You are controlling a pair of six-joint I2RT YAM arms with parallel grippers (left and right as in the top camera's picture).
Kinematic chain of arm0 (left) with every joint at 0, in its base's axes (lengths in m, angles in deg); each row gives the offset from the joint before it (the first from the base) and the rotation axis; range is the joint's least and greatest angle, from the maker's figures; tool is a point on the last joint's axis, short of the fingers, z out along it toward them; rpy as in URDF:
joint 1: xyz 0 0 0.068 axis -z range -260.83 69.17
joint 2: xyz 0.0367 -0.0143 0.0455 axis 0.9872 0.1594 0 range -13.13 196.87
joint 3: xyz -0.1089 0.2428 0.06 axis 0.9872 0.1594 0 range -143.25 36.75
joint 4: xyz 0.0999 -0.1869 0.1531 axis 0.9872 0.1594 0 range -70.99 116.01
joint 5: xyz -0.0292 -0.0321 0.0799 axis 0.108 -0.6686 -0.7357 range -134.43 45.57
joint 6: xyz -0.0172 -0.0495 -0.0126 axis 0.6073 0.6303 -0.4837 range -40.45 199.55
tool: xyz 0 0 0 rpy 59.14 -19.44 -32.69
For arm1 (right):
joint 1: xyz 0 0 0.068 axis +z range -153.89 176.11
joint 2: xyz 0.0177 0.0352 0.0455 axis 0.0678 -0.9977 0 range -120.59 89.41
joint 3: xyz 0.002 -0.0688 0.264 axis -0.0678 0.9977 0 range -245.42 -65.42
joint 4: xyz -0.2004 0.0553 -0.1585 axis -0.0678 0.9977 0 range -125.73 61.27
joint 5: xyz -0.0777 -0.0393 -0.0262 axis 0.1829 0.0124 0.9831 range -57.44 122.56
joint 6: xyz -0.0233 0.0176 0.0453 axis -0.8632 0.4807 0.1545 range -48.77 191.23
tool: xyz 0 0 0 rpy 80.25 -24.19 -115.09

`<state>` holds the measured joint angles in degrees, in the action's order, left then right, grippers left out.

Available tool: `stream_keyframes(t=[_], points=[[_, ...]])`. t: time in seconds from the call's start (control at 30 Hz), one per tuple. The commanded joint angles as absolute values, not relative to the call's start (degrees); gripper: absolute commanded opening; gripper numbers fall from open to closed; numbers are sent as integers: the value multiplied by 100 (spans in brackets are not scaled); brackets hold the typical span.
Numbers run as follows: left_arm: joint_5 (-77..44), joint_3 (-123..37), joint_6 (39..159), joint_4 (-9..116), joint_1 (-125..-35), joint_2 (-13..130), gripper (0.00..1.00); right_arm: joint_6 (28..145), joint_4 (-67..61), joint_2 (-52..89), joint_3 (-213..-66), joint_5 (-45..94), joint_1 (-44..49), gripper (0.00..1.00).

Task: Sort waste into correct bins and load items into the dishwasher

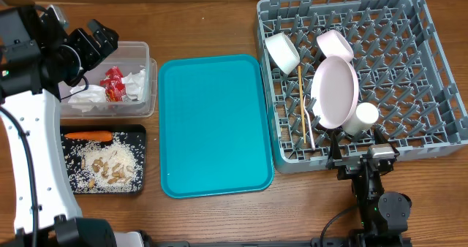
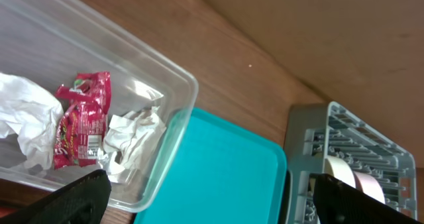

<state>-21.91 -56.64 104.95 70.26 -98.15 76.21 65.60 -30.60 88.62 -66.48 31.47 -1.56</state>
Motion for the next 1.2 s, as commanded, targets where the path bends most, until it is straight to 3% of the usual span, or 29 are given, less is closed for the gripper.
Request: stream_keyframes(t=[0.0, 0.27, 0.53, 0.87, 1.03, 1.17], points=[[-2103, -5786, 10548, 7021, -9723, 7055, 100, 6540, -3093, 8925, -6587, 3139, -176, 100], [-2103, -5786, 10548, 7021, -9360, 5822, 100, 6540, -3093, 8925, -6587, 3139, -176, 100], [-2715, -5786, 10323, 7404, -8357, 4585, 100, 6540, -3093, 8925, -6587, 3141, -176, 100], [-2859, -5618, 10399, 9520, -8173, 3565, 100, 6540, -3093, 8925, -6587, 3139, -176, 100], [-2857, -4669, 10572, 9364, -8110, 2948, 100, 6540, -3093, 8925, -6587, 3139, -176, 100], [-2859, -3524, 10817, 8564, -8112, 2419, 100, 6540, -3093, 8925, -6587, 3141, -176, 100]])
